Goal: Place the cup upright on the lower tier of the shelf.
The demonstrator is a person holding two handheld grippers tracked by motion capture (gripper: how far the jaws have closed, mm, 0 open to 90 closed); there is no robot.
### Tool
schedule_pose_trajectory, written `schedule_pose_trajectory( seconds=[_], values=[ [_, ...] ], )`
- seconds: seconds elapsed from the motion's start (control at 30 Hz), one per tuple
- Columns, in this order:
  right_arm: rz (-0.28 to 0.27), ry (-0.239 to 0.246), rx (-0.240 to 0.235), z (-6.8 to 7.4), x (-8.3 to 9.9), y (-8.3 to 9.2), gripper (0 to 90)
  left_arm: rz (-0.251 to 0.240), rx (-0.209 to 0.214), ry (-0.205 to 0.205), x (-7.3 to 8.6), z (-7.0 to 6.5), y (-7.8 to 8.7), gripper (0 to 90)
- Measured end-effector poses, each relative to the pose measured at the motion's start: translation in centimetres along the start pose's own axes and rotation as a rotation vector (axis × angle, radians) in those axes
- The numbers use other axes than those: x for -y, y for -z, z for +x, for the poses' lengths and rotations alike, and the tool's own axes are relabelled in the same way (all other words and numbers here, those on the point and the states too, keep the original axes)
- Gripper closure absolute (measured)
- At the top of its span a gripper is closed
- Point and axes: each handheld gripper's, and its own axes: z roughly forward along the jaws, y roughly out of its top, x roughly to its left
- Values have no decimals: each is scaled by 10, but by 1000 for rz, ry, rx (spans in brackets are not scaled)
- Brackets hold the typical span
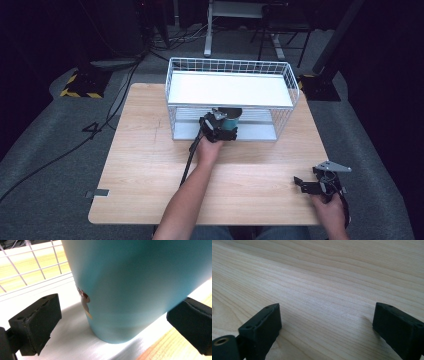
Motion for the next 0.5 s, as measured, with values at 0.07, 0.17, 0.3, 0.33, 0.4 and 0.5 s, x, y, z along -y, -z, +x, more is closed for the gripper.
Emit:
schedule_pose_trajectory(
  seconds=[0.07,0.17,0.3,0.33,0.4,0.5],
  values=[
    [0,0,0,0,0,0,86,-9,2,12,0,1,5,3],
    [1,0,-2,0,0,0,85,5,2,35,-1,0,13,4],
    [4,2,-14,-1,-1,0,83,-10,19,18,-1,2,27,5],
    [4,3,-15,-1,-1,0,83,-21,27,32,0,1,30,5],
    [3,4,-16,-1,-1,-1,83,-35,32,35,3,3,38,8],
    [3,4,-16,-1,-1,-1,83,-36,42,36,5,5,48,10]
  ],
)
